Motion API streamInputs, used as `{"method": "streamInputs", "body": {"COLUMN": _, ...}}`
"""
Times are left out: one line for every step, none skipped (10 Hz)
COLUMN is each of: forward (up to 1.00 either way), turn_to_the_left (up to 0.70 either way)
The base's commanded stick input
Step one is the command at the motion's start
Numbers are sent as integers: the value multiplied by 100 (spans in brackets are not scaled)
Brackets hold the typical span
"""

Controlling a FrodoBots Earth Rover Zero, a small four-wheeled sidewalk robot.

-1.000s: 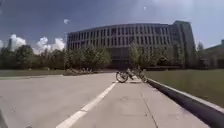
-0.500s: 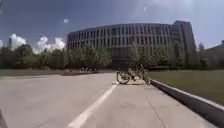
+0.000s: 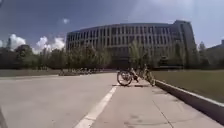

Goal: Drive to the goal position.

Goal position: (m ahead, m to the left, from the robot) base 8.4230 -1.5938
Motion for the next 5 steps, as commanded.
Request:
{"method": "streamInputs", "body": {"forward": 100, "turn_to_the_left": 27}}
{"method": "streamInputs", "body": {"forward": 100, "turn_to_the_left": 27}}
{"method": "streamInputs", "body": {"forward": 100, "turn_to_the_left": 27}}
{"method": "streamInputs", "body": {"forward": 100, "turn_to_the_left": 27}}
{"method": "streamInputs", "body": {"forward": 100, "turn_to_the_left": 27}}
